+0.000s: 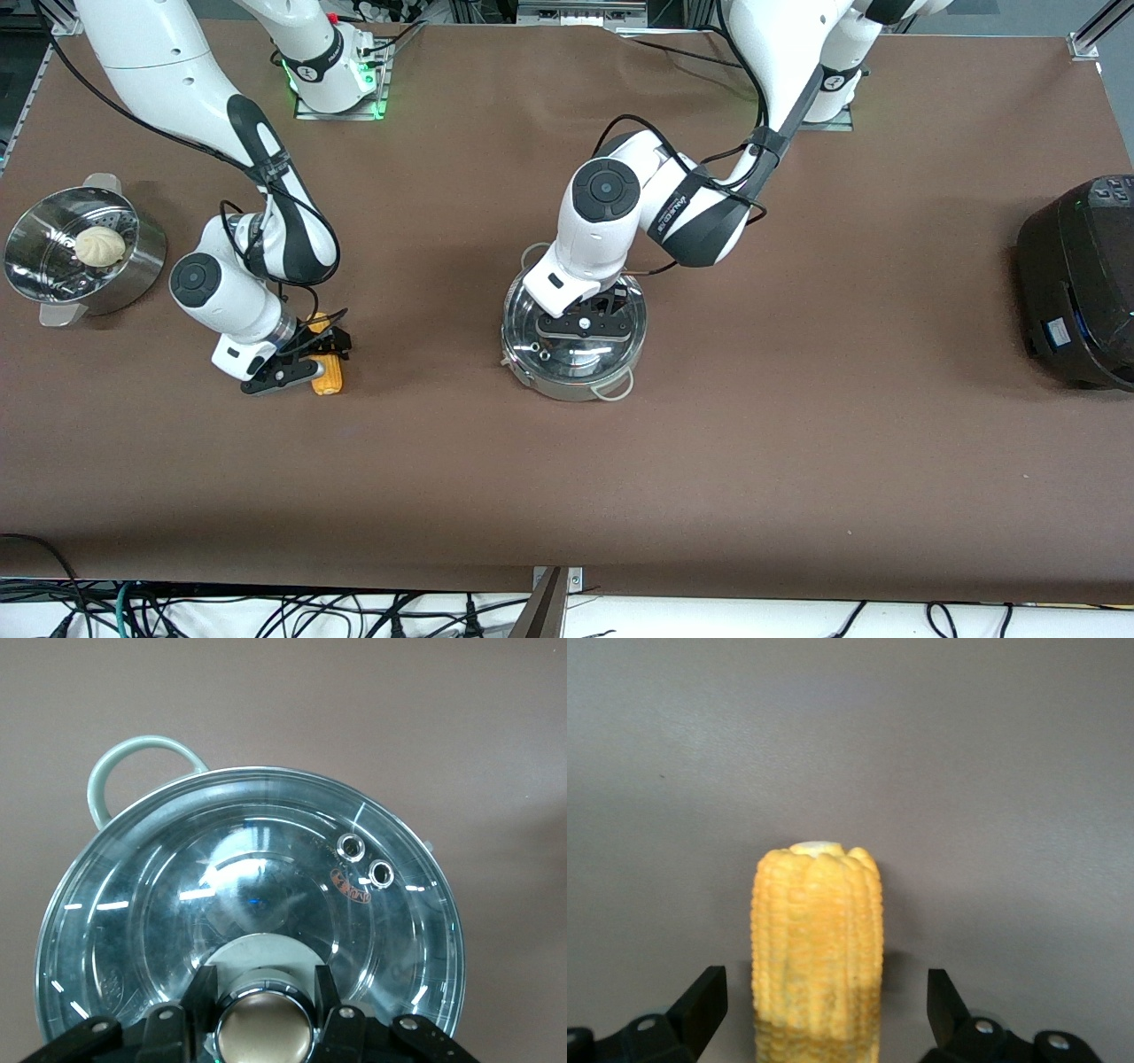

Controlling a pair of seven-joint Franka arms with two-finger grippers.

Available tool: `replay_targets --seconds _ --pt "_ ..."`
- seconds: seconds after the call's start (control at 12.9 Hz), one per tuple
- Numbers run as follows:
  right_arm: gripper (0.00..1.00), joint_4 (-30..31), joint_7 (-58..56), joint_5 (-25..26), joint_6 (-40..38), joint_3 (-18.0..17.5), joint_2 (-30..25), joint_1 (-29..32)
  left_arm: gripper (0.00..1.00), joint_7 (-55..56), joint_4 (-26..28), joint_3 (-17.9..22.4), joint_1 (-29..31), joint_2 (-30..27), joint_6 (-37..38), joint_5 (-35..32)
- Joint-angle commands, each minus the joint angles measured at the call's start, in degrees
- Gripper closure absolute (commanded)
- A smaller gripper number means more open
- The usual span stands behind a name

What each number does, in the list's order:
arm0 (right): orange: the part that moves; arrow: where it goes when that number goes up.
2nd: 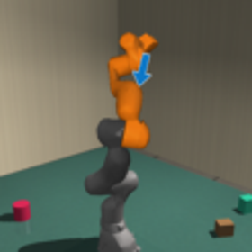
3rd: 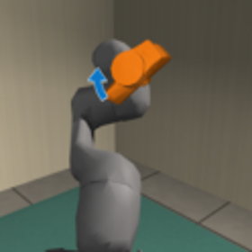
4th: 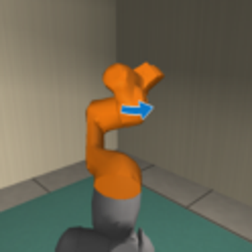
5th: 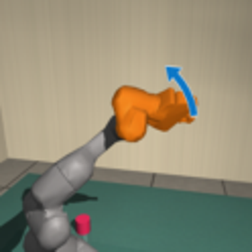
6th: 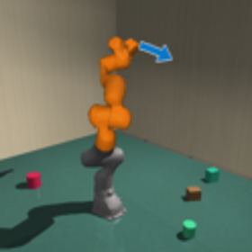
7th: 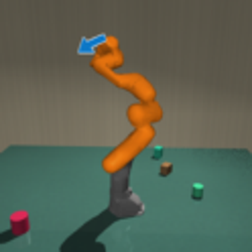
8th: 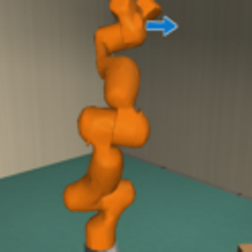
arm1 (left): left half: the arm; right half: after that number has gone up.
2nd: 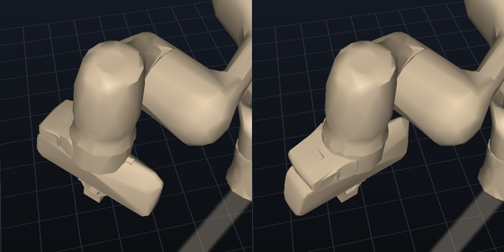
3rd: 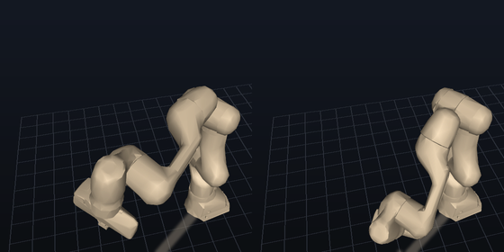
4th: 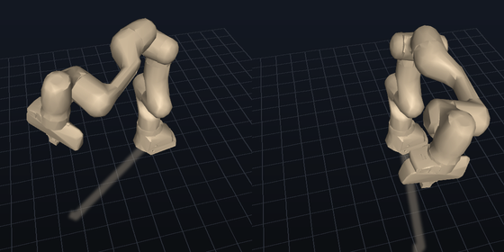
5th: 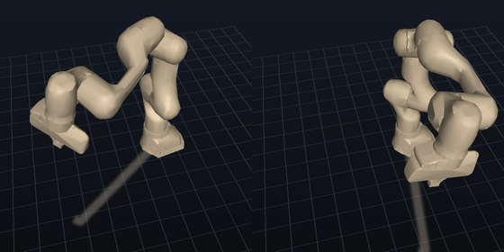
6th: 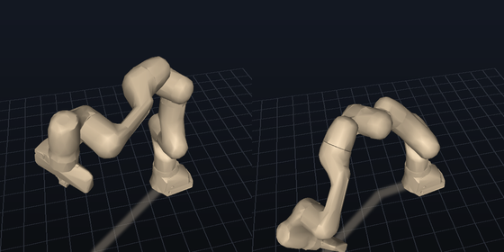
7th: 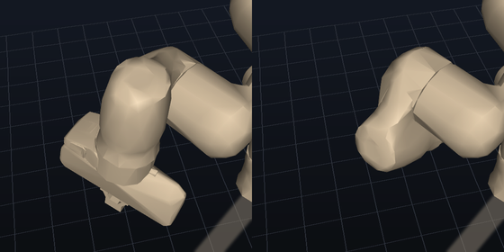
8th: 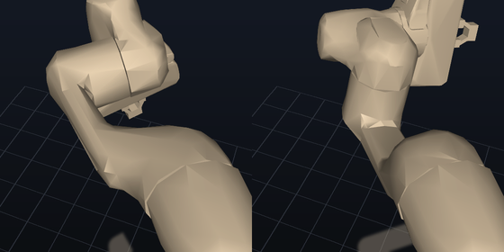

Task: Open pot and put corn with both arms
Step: 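Close the left gripper on the lid knob while the right gripper grasps the corn, then lift the glass lid off the pot with the left gripper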

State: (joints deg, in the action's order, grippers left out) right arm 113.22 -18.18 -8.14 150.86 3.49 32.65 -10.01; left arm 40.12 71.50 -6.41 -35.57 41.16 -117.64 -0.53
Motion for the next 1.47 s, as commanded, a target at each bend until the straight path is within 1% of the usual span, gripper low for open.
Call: replay_targets --seconds 0.0,0.15,0.46,0.54,0.62,0.85,0.93,1.01,1.16,1.32,1.39 --pt "0.0 0.6 -1.33 -1.17 1.19 -0.68 -0.22 0.34 0.89 0.75 -2.24 -0.62 -0.55 -0.9 3.37 -0.44" --pt "0.0 0.6 -1.33 -1.17 1.19 -0.68 -0.22 0.43 0.89 0.75 -2.24 -0.62 -0.46 -3.0 3.9 2.18" --pt "0.01 0.42 -1.33 -1.17 1.19 -0.68 -0.22 0.43 0.89 0.57 -2.42 -0.36 -0.02 -5.65 7.41 2.64" --pt "0.08 0.42 -1.42 -1.17 1.19 -0.68 -0.22 0.43 0.89 0.57 -2.42 -0.45 0.76 -6.0 8.81 2.64" --pt "0.09 0.33 -1.33 -1.17 1.19 -0.68 -0.22 0.43 0.9 -0.3 -2.42 -0.36 1.81 -6.79 10.05 2.55" --pt "0.1 0.16 -1.33 -1.17 1.19 -0.68 -0.14 0.52 0.9 -11.61 -2.33 -0.01 6.9 -9.95 13.83 2.12" --pt "0.12 0.16 -1.33 -1.17 1.19 -0.68 -0.14 0.52 0.89 -14.95 -1.98 -0.18 9.18 -10.65 14.71 1.94" --pt "0.2 0.16 -1.33 -1.08 1.19 -0.76 -0.14 0.43 0.89 -20.55 -1.63 -0.18 10.95 -11.01 16.46 1.94" --pt "0.3 0.16 -1.42 -1.17 1.19 -0.76 -0.22 0.43 0.89 -31.81 -0.93 -0.1 14.81 -11.54 19.53 1.85" --pt "0.38 0.07 -1.33 -1.08 1.19 -0.76 -0.22 0.34 0.89 -37.29 0.65 -0.01 18.33 -11.63 21.48 1.59" --pt "0.4 0.07 -1.33 -1.08 1.19 -0.76 -0.22 0.34 0.89 -39.74 2.31 0.08 20.0 -11.45 21.31 1.58"
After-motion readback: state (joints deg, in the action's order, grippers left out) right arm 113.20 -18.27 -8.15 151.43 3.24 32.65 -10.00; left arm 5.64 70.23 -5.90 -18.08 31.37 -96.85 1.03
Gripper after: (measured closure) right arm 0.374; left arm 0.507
